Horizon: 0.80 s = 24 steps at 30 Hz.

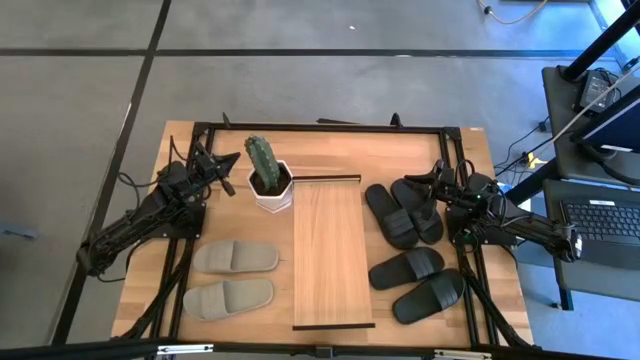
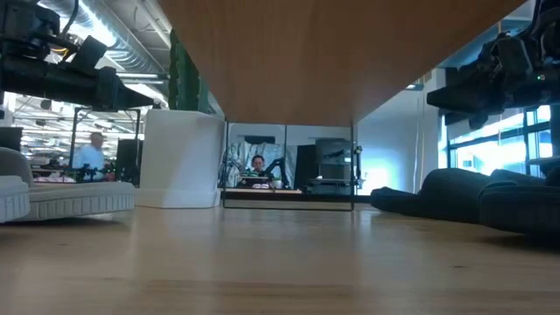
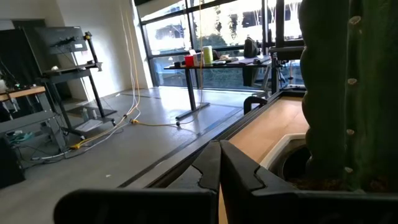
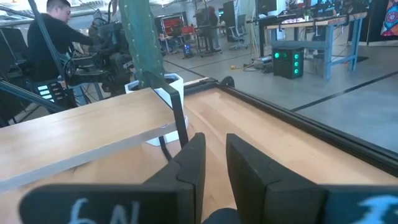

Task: Pick and place slides into the shelf
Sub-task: Put the black slide on the shelf

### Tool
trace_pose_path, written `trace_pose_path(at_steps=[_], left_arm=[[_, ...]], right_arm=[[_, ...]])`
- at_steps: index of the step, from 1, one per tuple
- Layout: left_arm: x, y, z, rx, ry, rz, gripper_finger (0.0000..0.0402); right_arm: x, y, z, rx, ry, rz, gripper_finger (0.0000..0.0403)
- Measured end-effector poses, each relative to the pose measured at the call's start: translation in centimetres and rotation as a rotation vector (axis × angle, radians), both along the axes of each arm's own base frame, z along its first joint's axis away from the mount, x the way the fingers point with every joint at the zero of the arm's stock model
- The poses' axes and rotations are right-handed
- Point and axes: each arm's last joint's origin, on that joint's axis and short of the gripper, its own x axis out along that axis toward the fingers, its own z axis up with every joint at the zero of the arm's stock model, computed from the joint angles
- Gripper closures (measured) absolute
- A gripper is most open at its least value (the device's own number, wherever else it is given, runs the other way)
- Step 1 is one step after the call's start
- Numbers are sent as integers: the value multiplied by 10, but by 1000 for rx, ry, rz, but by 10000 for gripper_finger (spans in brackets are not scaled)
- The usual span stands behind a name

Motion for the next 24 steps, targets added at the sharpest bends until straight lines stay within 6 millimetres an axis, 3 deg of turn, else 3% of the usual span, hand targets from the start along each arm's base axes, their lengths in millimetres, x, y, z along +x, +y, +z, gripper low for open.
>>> trace_pose_path(at_steps=[18,24], left_arm=[[0,0,0,0,0,0,401],[0,0,0,0,0,-1,401]], right_arm=[[0,0,2,-12,-23,2,332],[0,0,2,-11,-23,5,274]])
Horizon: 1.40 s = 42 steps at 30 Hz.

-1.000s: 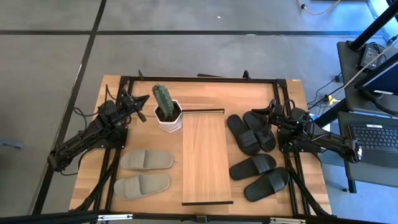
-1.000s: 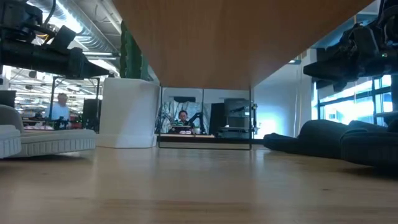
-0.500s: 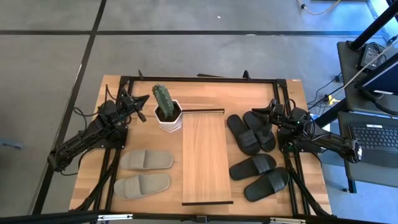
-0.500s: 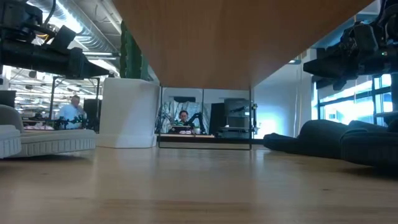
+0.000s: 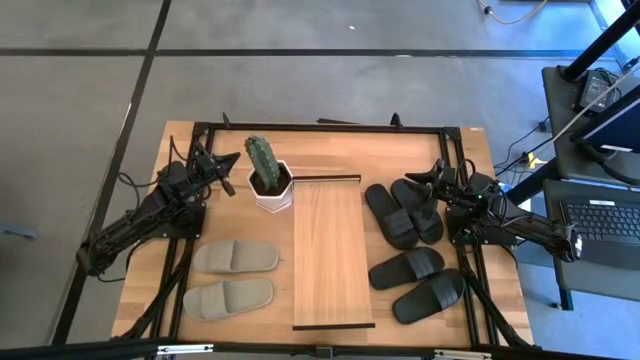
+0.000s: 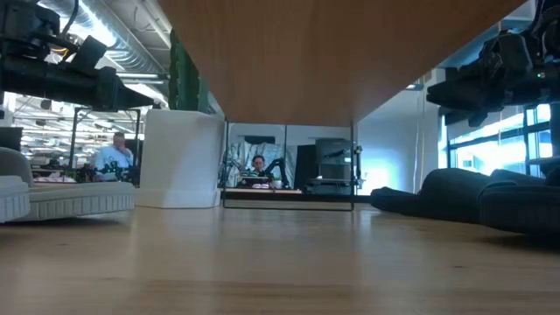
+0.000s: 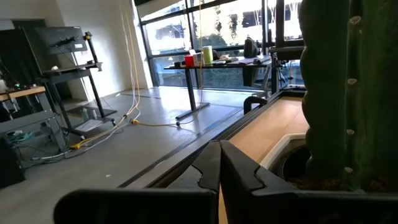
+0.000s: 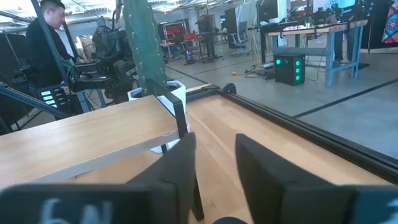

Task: Pick and place slides into the shelf
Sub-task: Put the black slide on the shelf

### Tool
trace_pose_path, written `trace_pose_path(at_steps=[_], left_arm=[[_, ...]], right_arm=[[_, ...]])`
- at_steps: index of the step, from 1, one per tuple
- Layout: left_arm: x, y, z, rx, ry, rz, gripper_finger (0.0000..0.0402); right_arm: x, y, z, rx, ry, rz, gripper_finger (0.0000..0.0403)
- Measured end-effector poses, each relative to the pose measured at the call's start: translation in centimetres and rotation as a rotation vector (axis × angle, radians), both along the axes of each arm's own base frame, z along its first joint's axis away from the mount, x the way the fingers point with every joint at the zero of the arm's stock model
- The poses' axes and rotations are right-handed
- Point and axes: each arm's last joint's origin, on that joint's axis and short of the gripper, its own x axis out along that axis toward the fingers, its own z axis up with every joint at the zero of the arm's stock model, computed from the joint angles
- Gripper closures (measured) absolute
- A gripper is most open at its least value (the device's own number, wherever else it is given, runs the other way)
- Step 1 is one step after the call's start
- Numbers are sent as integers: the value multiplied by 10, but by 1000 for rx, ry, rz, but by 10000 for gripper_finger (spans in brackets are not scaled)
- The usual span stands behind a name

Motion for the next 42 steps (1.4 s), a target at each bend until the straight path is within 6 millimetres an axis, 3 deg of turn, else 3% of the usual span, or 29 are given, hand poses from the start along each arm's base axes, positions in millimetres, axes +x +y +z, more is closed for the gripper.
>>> trace_pose_path(at_steps=[7,12,16,23,31,36,42], left_arm=[[0,0,0,-1,-1,0,401],[0,0,0,0,-1,0,401],[0,0,0,0,-1,0,401],[0,-1,0,-37,-38,-27,401],[7,-15,6,-15,-49,-504,401],[7,-14,6,-15,-47,-458,401],[7,-12,5,-19,-48,-400,401]], right_arm=[[0,0,0,42,-14,-7,175],[0,0,-1,47,-2,-5,143],[-1,0,6,-52,-28,5,140],[-6,3,41,-181,-21,17,156],[2,0,57,-148,74,24,165],[8,-2,57,-142,207,37,166],[14,-2,94,-194,322,60,166]])
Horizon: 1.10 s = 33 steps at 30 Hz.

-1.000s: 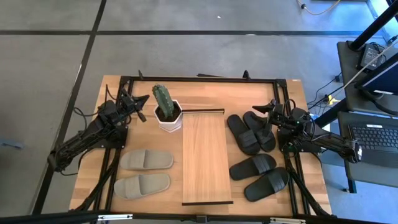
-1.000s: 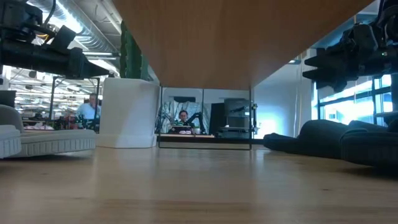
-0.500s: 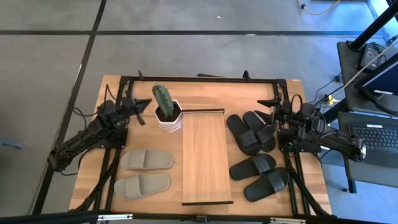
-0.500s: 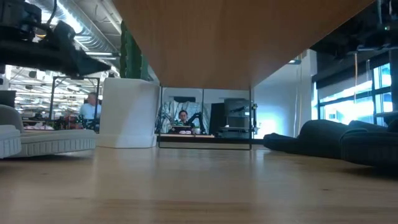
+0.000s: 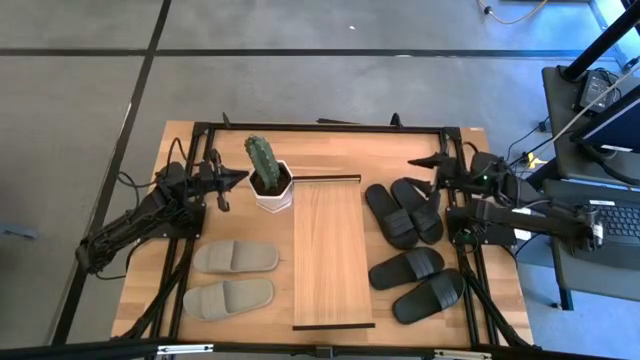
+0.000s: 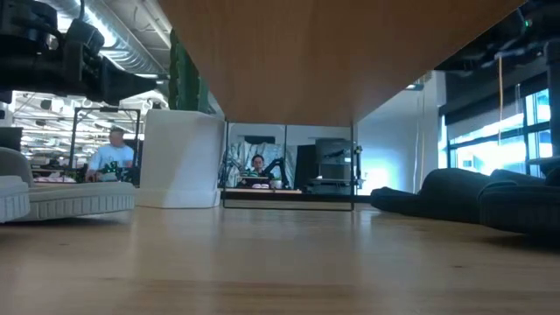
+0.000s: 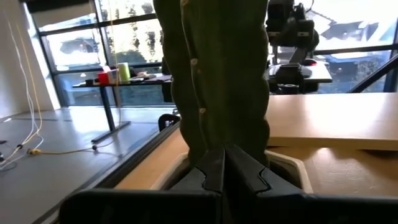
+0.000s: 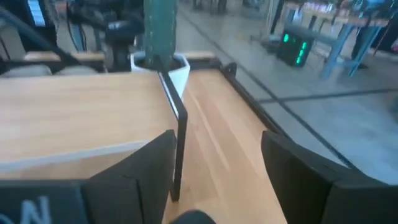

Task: Pick and place slides into the shelf
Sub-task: Put the black slide on the shelf

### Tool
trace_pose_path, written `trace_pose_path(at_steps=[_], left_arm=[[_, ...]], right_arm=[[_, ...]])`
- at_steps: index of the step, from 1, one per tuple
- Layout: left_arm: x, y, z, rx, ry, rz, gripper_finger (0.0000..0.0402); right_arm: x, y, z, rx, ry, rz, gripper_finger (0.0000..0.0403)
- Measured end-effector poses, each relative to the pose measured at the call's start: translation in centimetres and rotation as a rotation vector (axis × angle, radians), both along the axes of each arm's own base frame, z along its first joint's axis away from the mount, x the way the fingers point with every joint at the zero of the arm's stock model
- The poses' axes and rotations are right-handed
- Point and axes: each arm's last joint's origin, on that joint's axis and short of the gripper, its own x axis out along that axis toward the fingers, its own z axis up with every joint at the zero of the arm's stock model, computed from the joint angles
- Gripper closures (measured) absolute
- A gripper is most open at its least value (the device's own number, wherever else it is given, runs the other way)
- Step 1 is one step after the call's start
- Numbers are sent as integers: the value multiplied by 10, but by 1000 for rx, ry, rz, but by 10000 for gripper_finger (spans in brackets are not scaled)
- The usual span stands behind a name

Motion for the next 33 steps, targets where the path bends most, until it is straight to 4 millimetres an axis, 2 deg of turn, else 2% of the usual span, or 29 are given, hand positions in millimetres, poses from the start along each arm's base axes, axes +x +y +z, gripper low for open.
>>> trace_pose_path(at_steps=[3,7,11,14,18,27,33], left_arm=[[0,0,0,-1,0,-1,401],[0,0,0,-1,0,-1,401],[0,0,0,-2,0,-1,401],[0,0,0,-3,0,-1,401],[0,0,0,-3,0,-1,401],[0,0,0,-3,0,-1,401],[0,0,0,1,1,-1,401]], right_arm=[[6,0,18,-5,101,-18,166],[12,0,39,38,317,-48,166],[19,2,55,178,496,-86,166],[27,4,57,294,636,-128,166],[40,8,45,380,818,-164,166],[68,28,-11,371,1141,-131,166],[75,51,-24,370,1236,-129,166]])
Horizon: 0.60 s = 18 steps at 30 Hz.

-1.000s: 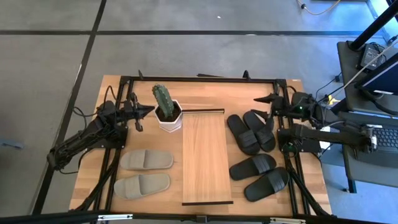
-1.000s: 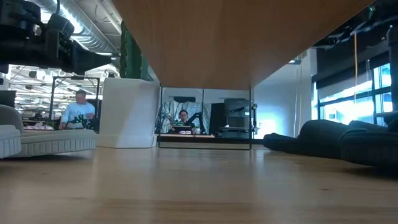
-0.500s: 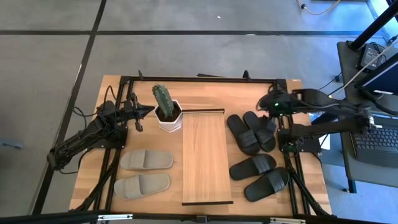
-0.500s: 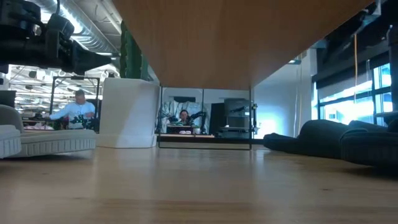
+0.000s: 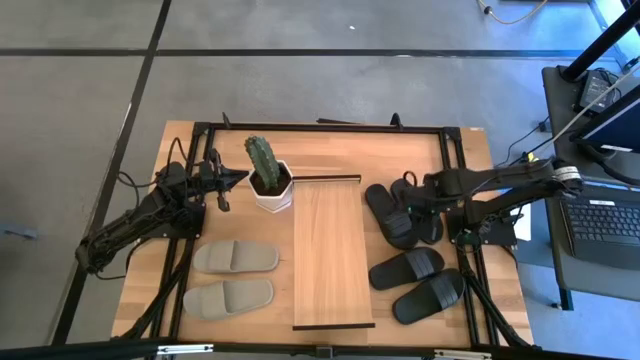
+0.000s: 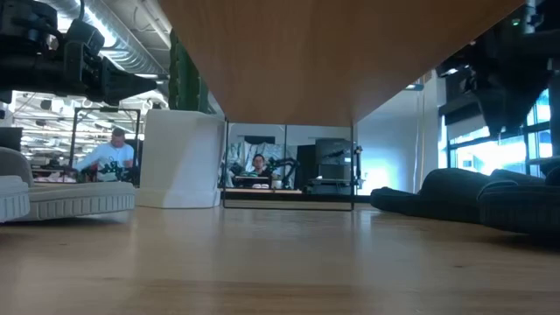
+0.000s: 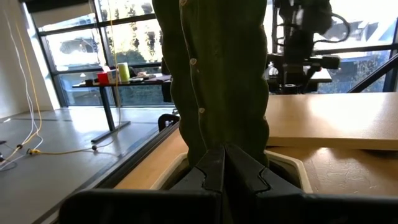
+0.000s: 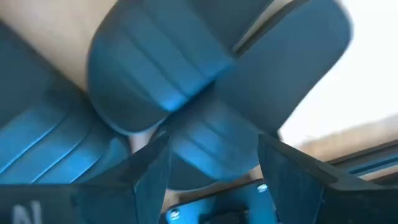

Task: Pick and place slides into the shelf
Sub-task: Put the black slide on the shelf

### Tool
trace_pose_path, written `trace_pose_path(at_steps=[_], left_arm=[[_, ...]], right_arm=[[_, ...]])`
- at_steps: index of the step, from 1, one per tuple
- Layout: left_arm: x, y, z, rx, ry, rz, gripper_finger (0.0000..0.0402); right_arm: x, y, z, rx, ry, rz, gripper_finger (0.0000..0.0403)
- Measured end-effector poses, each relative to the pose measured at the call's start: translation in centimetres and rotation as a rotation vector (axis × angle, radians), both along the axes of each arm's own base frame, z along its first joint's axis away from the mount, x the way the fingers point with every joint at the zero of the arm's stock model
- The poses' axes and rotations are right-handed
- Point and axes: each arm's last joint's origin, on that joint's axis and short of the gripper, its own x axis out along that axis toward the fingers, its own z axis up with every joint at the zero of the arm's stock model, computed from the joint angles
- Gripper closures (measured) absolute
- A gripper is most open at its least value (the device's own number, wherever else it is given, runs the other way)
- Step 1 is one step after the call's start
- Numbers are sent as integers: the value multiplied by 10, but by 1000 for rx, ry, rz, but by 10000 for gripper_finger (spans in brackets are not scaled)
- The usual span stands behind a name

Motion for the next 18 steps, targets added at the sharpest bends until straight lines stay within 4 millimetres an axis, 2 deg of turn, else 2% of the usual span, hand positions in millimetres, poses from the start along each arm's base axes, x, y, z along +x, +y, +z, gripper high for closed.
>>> trace_pose_path(at_steps=[8,18], left_arm=[[0,0,0,2,1,0,401],[0,0,0,2,1,0,401]], right_arm=[[0,35,-9,8,53,42,166],[-4,63,-19,-34,103,-60,166]])
